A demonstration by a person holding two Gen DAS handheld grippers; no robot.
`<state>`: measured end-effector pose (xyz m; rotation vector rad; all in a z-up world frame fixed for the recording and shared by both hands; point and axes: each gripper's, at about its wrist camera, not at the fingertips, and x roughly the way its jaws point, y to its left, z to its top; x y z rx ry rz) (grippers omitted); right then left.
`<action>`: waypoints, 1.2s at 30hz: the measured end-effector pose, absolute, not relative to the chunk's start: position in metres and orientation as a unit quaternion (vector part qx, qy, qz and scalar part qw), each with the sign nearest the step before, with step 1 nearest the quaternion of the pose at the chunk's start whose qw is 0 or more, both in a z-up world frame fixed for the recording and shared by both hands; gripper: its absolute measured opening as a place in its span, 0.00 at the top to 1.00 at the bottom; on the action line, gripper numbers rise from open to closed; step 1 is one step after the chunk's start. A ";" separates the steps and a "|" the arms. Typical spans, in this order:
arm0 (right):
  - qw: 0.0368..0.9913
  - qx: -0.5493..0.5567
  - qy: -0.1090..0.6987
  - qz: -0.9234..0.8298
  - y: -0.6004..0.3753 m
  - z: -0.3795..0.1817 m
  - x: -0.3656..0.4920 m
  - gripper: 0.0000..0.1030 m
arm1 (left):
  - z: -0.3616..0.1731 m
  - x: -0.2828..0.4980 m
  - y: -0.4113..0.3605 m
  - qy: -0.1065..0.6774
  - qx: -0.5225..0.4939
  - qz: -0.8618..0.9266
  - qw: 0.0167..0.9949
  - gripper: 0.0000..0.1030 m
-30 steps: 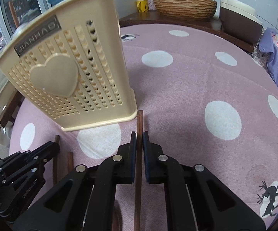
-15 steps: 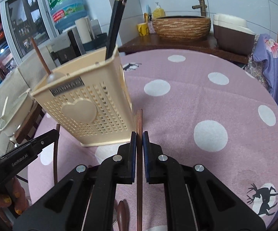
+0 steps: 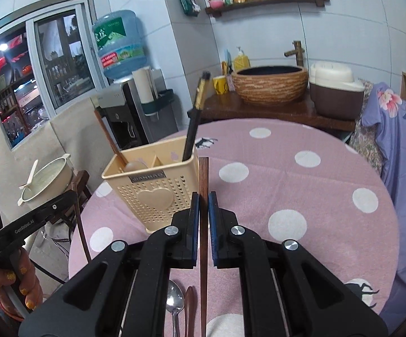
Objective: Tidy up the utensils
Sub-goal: 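Lift both brown chopsticks and lower them into the beige basket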
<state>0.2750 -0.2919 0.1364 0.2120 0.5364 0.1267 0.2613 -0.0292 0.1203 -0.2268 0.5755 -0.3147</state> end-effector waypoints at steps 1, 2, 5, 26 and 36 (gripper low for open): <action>0.958 0.102 0.260 0.063 -0.292 0.141 0.272 0.93 | 0.123 0.259 -0.028 0.278 -0.110 -0.156 0.942 0.93; 0.959 0.100 0.258 0.065 -0.292 0.144 0.270 0.93 | 0.125 0.257 -0.028 0.273 -0.107 -0.156 0.943 0.93; 0.960 0.097 0.253 0.072 -0.291 0.151 0.263 0.93 | 0.131 0.251 -0.026 0.266 -0.102 -0.159 0.945 0.93; 0.964 0.080 0.237 0.095 -0.280 0.178 0.255 0.93 | 0.161 0.233 -0.013 0.231 -0.110 -0.175 0.951 0.93; 0.963 0.084 0.230 0.110 -0.280 0.203 0.263 0.93 | 0.182 0.235 -0.017 0.222 -0.099 -0.195 0.950 0.93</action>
